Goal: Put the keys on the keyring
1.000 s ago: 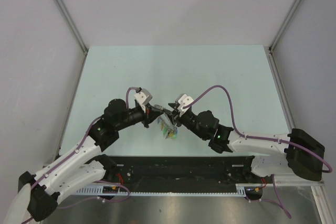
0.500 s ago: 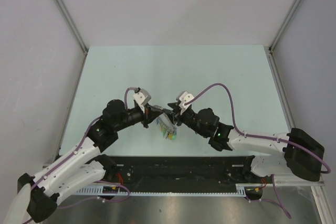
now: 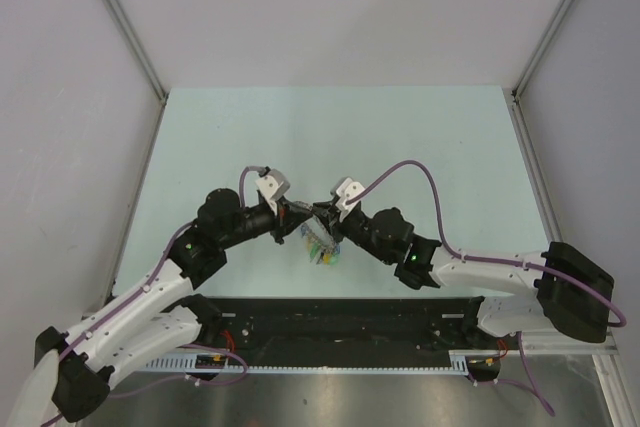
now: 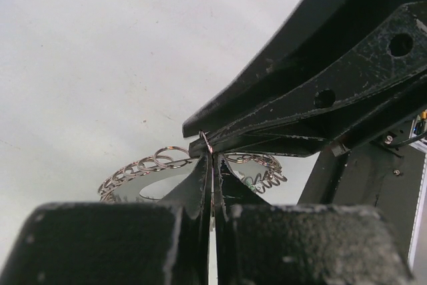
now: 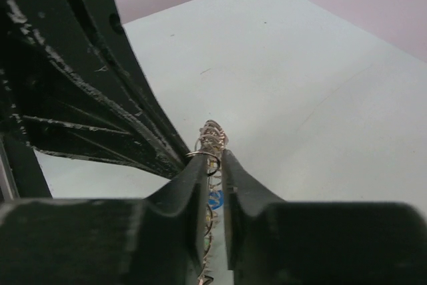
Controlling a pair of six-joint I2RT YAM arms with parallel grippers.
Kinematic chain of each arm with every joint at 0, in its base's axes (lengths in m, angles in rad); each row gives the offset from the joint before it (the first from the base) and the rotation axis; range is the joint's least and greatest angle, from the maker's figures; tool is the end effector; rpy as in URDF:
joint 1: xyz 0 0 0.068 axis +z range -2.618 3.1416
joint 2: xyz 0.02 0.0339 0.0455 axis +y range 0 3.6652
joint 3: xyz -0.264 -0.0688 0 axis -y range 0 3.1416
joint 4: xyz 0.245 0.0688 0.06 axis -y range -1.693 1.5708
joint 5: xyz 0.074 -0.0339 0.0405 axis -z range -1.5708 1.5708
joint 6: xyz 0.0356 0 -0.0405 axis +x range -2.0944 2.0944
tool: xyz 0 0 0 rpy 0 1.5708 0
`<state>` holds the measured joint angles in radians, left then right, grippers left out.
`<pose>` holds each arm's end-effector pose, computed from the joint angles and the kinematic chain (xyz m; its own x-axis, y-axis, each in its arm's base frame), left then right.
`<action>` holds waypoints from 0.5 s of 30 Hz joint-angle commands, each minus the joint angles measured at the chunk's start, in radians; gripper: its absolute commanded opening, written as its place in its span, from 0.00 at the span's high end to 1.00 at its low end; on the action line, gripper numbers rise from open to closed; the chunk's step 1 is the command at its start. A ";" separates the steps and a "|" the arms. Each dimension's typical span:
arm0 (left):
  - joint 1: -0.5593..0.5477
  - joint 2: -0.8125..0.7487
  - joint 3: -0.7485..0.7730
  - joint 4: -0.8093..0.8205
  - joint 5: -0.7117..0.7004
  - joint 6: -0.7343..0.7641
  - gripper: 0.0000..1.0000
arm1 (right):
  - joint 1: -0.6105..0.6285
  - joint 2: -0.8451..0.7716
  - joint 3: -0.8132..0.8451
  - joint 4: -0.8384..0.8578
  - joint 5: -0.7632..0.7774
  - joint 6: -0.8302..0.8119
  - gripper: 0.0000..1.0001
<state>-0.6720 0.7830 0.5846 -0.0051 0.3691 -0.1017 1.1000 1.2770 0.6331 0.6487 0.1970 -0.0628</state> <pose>0.1406 -0.1283 0.2886 -0.2444 0.0734 -0.9669 0.8366 0.5200 -0.1720 0.1352 0.2503 0.2676 0.0514 -0.0346 -0.9981 -0.7835 0.6183 -0.0618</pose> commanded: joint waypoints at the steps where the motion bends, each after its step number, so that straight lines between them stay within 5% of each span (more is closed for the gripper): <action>1: -0.003 -0.022 0.020 0.067 0.008 -0.013 0.98 | 0.009 0.001 0.060 0.043 0.054 -0.042 0.91; 2: -0.001 -0.030 0.020 0.062 -0.033 -0.010 0.95 | 0.011 -0.004 0.063 0.037 0.059 -0.043 0.99; 9: -0.001 -0.085 0.026 -0.022 -0.185 0.098 0.55 | -0.005 -0.039 0.111 -0.073 0.006 -0.026 1.00; 15: -0.001 -0.100 0.018 -0.041 -0.113 0.221 0.44 | -0.009 -0.036 0.131 -0.110 -0.007 -0.014 1.00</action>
<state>-0.6720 0.6994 0.5850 -0.0357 0.2291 0.0116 1.0935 1.2755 0.7017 0.5102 0.2008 -0.0822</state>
